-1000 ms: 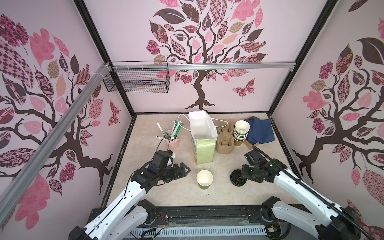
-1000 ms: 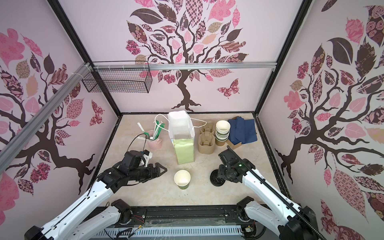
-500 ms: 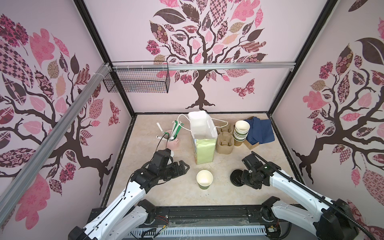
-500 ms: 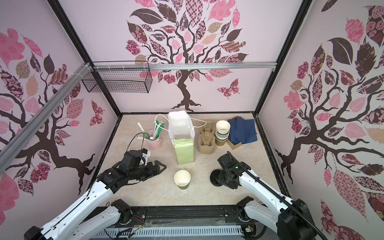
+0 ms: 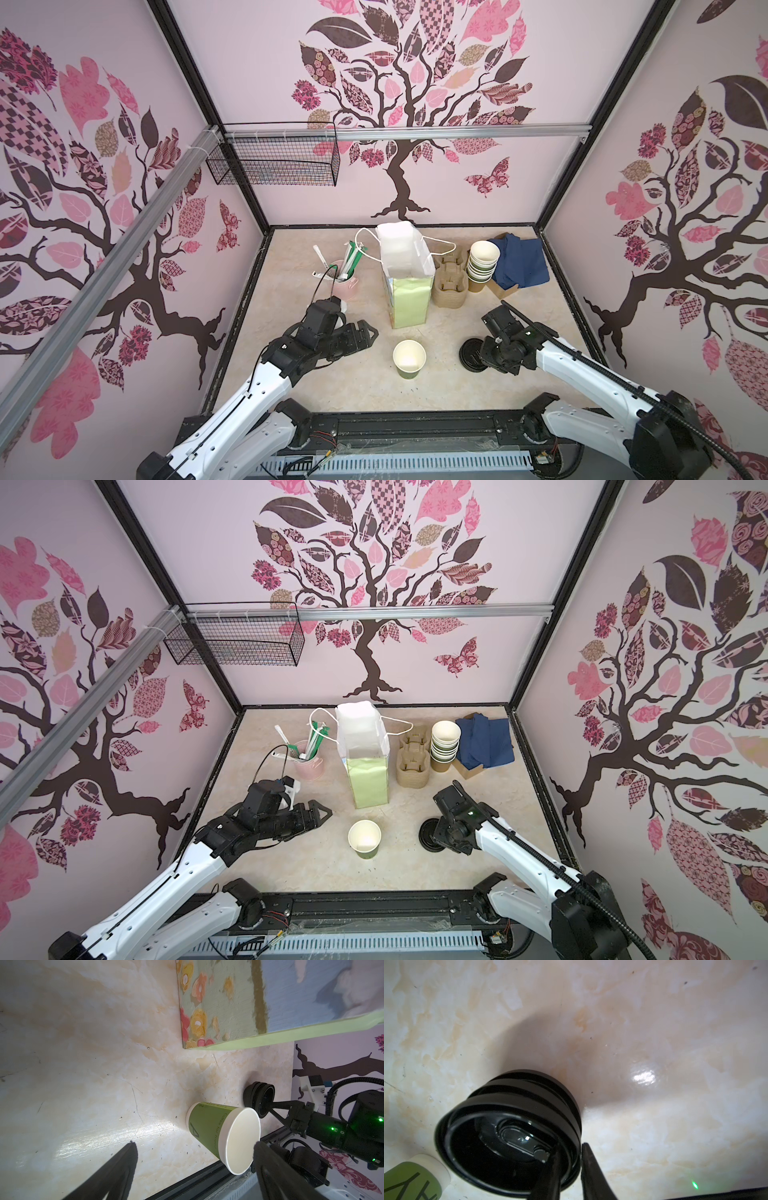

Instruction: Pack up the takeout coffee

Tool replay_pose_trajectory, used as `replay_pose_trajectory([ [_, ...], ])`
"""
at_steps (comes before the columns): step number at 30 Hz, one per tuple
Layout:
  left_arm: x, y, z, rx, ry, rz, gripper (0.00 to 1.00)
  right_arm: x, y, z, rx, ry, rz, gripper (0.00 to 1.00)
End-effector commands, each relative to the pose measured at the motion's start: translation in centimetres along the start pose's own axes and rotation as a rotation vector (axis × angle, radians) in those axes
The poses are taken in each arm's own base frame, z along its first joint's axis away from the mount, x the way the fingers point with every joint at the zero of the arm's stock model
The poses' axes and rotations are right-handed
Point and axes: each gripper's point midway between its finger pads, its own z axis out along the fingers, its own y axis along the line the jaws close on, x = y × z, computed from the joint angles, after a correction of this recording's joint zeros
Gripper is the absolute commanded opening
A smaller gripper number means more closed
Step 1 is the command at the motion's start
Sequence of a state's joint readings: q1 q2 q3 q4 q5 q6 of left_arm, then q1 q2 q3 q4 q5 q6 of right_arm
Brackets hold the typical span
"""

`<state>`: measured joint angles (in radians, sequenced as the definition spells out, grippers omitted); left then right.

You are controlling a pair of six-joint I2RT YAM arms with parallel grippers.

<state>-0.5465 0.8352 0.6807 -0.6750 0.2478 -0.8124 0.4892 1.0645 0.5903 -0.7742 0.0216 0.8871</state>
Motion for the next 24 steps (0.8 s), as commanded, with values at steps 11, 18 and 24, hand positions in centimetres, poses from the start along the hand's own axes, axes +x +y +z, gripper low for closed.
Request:
replay_pose_trajectory([
  [11,-1.1,-0.8,-1.3,-0.002,-0.049,0.046,0.91,-0.9,0.1,-0.9,0.023,-0.026,0.005,0.15],
  [18,-1.8,-1.1,-2.1,-0.010,-0.087,0.085,0.91,-0.9,0.2,-1.7,0.023,-0.027,-0.002,0.14],
  [24,-3.2,-2.3,-3.5,0.005,-0.148,0.139,0.91,-1.2,0.2,-2.6,0.016,-0.041,-0.006,0.14],
])
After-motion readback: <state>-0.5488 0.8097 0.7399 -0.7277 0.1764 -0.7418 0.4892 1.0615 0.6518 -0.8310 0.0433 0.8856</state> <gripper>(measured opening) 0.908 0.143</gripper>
